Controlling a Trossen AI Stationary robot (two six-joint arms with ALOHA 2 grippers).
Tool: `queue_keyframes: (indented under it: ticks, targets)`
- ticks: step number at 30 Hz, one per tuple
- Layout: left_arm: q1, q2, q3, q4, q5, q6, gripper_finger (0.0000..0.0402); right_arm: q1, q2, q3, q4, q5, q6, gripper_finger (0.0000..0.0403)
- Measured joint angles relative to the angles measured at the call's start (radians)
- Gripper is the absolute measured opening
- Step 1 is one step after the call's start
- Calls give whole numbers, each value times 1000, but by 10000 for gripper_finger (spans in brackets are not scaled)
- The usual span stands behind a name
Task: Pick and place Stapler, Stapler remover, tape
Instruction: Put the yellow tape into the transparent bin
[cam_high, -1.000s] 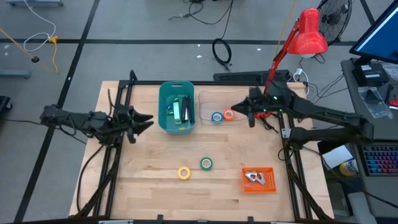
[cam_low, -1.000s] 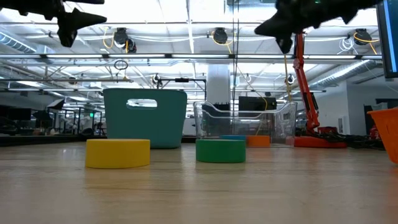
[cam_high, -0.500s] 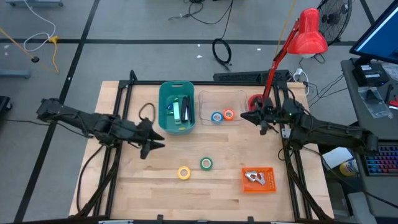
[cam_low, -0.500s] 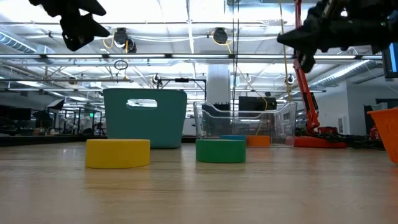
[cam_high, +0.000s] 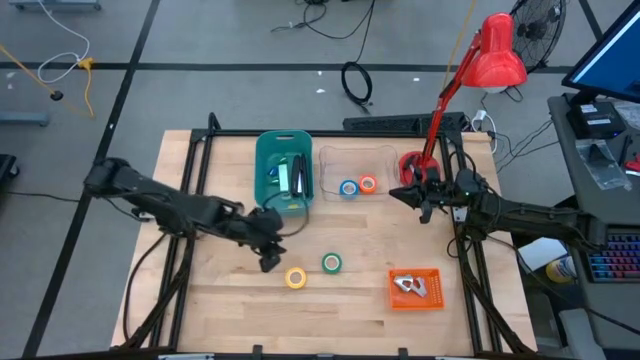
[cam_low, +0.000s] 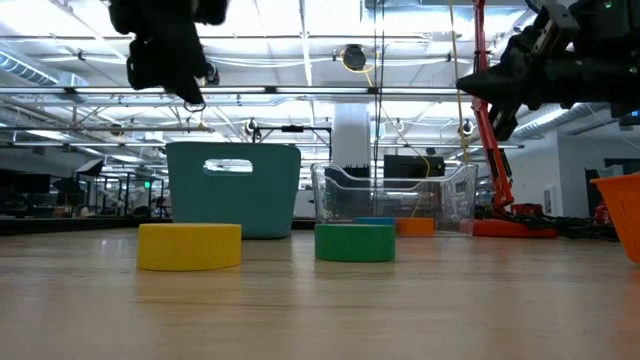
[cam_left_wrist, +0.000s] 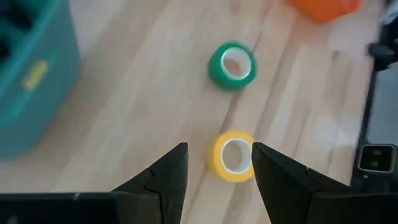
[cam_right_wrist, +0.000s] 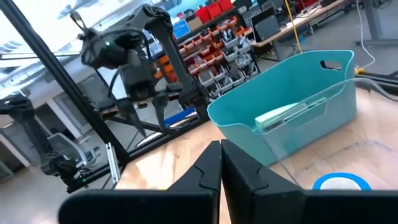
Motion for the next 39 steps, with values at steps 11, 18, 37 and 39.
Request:
queue_keyframes:
  ticks: [11,18,37,39]
  targets:
    - [-4,329,239,-92,100,-126,179,0,-1,-15,8,-49,-36,1]
    - [-25,436,267,-103,104,-107,179,0,-1,-15,5,-105,-41,1]
    - [-77,479,268,-105,-5,426,179,0,-1,-15,-17,-106,-108,1]
    - [-77,478,267,-101,4,412,179,0,-1,-15,-17,-106,-110,2]
